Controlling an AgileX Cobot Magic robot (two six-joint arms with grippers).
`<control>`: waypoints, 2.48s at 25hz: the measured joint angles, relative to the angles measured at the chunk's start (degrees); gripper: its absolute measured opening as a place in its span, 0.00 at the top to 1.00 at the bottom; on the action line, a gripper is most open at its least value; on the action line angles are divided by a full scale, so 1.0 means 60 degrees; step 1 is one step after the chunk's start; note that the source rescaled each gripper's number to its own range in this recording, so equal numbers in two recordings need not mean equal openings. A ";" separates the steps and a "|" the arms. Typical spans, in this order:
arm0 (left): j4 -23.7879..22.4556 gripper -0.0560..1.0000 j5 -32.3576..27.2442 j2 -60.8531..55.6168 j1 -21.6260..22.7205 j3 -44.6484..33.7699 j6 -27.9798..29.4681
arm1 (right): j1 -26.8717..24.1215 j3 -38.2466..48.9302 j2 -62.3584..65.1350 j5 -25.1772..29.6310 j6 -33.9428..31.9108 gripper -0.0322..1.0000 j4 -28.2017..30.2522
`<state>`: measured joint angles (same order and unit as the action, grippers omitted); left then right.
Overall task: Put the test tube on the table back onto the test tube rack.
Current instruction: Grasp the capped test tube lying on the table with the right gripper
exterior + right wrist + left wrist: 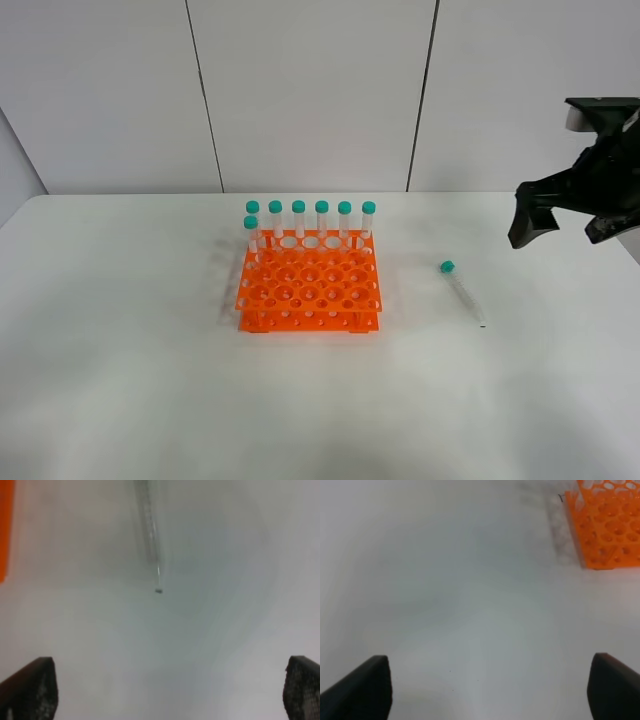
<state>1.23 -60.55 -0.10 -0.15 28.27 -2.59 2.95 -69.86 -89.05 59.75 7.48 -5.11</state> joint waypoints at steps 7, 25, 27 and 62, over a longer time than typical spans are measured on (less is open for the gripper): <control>0.0000 0.00 0.0000 0.0000 0.0000 0.0000 0.0000 | 0.0802 -0.0358 -0.1264 -0.0246 0.0247 0.00 0.0273; 0.0000 0.00 0.0000 0.0000 0.0000 0.0000 0.0000 | 0.0794 -0.1793 -0.4337 -0.1152 -0.0053 0.00 0.0394; 0.0000 0.00 0.0000 0.0000 0.0000 0.0000 0.0000 | 0.0794 -0.1893 -0.4600 -0.1171 -0.0092 0.00 0.0361; 0.0000 0.00 0.0000 0.0000 0.0000 0.0000 0.0000 | 0.0630 -0.1935 -0.5790 -0.1325 -0.0201 0.00 0.0582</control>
<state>1.23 -60.55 -0.10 -0.15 28.27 -2.59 6.73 -81.47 -123.79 51.80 6.27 -1.61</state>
